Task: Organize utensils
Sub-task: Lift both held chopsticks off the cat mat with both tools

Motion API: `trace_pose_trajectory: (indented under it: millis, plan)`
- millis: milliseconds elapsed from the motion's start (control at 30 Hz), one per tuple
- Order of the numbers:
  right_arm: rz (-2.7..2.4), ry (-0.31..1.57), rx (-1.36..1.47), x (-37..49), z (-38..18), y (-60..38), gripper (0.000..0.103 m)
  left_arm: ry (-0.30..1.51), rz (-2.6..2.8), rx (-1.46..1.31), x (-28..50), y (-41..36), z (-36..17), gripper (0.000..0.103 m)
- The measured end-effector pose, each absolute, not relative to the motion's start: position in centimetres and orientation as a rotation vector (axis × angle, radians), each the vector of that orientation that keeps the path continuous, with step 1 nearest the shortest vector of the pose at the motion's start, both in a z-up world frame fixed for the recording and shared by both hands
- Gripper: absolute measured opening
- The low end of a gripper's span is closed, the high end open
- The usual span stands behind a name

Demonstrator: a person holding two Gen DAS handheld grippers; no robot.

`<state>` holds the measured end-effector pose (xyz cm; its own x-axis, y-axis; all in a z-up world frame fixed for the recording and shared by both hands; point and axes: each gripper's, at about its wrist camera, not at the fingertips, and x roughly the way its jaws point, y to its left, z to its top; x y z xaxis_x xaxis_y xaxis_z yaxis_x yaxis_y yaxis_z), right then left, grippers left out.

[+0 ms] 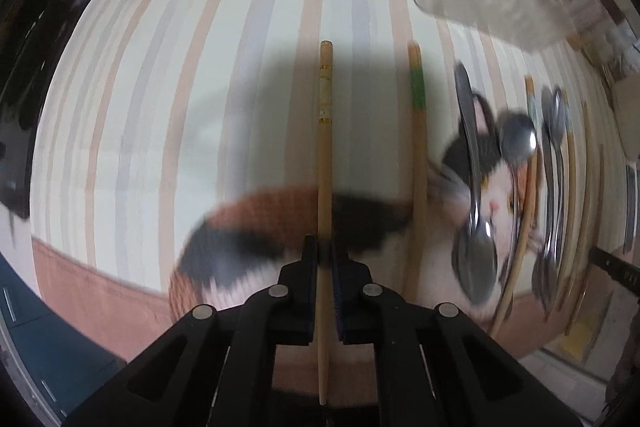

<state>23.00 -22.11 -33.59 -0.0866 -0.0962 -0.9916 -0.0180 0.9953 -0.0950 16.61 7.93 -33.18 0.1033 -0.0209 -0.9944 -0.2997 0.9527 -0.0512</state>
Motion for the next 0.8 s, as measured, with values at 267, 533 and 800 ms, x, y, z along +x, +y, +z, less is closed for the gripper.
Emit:
trace_pose_trajectory:
  millis: [267, 533, 800]
  plan:
    - [-0.039, 1.740, -0.130, 26.8, -33.6, -20.6, 0.009, 1.443, 0.204, -0.255, 19.6, 8.6, -33.9, 0.009]
    - [-0.034, 1.758, -0.141, 26.9, -34.6, -21.0, 0.009, 1.442, 0.189, -0.254, 18.3, 8.9, -33.3, 0.005]
    - [-0.077, 1.647, -0.036, 24.8, -31.9, -21.8, 0.007, 1.360, 0.231, -0.191, 16.4, 9.8, -29.1, 0.004]
